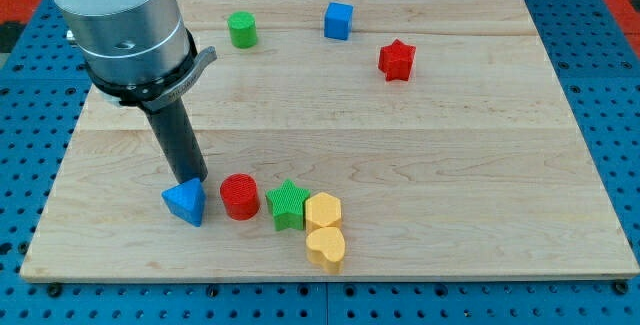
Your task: Push the green circle into the blue triangle and red circle
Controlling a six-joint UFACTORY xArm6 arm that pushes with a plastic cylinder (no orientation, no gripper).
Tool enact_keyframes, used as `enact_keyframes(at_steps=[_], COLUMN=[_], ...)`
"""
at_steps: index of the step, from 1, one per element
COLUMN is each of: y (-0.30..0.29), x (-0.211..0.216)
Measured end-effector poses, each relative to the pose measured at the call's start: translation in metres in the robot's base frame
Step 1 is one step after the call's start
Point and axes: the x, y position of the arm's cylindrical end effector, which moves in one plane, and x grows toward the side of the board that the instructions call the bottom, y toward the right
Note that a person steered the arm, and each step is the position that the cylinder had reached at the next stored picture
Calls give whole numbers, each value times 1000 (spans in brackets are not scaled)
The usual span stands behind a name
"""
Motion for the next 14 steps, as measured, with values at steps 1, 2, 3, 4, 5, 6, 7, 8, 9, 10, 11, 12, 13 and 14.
enact_keyframes(at_steps=[1, 2, 3, 4, 5, 6, 7, 8, 9, 10, 11, 12, 13, 14], y=[-51, -38, 24, 40, 16, 42, 65, 92, 75, 31, 23, 20, 22, 22], x=[0, 5, 10, -2, -59, -117, -186, -251, -259, -235, -191, -197, -217, -239])
